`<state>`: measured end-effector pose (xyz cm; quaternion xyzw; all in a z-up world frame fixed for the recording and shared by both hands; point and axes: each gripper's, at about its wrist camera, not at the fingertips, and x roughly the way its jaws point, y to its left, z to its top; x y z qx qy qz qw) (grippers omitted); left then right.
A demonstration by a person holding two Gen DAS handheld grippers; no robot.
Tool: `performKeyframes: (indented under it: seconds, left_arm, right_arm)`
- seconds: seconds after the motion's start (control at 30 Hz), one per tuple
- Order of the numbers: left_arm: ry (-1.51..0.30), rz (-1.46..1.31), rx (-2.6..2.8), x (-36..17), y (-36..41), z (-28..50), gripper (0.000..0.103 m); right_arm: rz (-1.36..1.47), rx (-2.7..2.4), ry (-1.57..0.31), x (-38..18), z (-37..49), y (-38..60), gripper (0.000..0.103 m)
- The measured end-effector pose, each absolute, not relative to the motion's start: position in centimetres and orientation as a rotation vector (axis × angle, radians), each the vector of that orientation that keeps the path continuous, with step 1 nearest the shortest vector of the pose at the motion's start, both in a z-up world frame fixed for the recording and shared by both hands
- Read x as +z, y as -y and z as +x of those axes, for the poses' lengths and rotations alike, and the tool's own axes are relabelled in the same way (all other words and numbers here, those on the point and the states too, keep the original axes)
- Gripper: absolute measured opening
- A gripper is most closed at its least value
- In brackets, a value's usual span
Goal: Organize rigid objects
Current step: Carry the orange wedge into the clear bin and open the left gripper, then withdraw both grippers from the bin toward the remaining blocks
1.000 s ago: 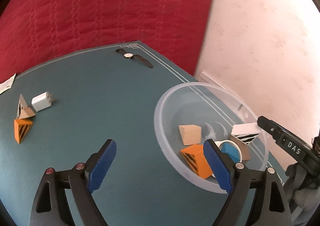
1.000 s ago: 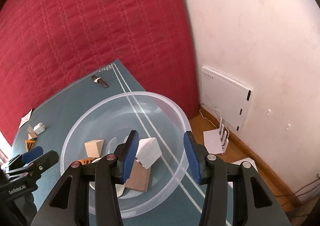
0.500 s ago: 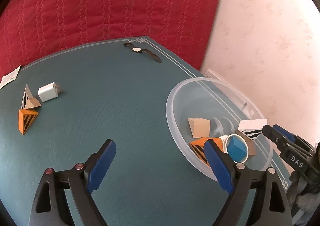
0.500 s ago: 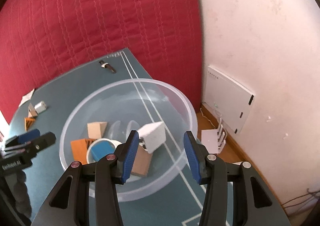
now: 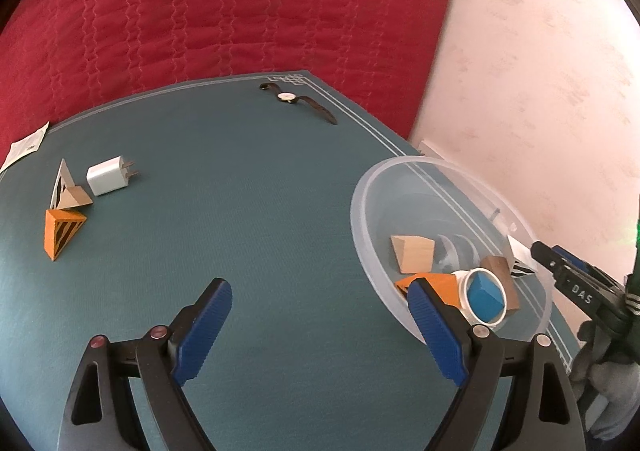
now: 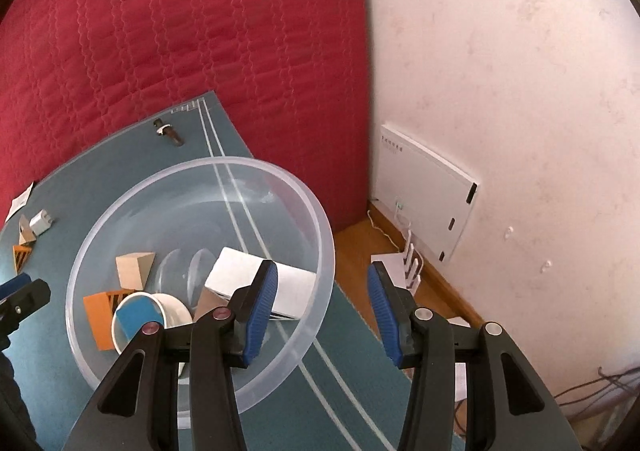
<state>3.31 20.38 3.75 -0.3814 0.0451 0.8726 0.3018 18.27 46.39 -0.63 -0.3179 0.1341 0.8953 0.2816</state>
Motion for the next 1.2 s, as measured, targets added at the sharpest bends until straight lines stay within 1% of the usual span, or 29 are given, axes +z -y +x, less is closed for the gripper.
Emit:
performKeyframes:
  seconds: [0.27,0.4,0.63,0.77,0.9,1.2]
  left_arm:
    - [-0.108,-1.026,2.339,3.6,-19.4,2.8,0.092]
    - [-0.092,-1.045,2.36,3.4,-18.6,2.3,0.097]
    - [-0.073,-1.073,2.403,3.2,-16.7,1.3,0.1]
    - [-0.059,-1.087,2.425,3.1,-15.4,1.1,0.101]
    - [-0.05,-1.103,2.448,3.0,-14.2,0.7,0.101]
    - [-0.024,-1.135,2.512,2.7,-11.2,-1.2,0.101]
  right_arm:
    - [-0.811,2.442,-0.353,0.2,17.9,-45.1,0.048]
    - [-0.766,2.48,-0.354,1.3,17.7,-44.0,0.048]
    - [-0.707,2.559,-0.363,3.0,16.8,-41.7,0.049]
    - [-0.715,2.608,-0.372,3.2,15.7,-40.0,0.051]
    - [-0.73,2.659,-0.367,3.3,14.7,-38.2,0.055]
    - [-0.769,2.792,-0.329,3.5,12.4,-33.3,0.056]
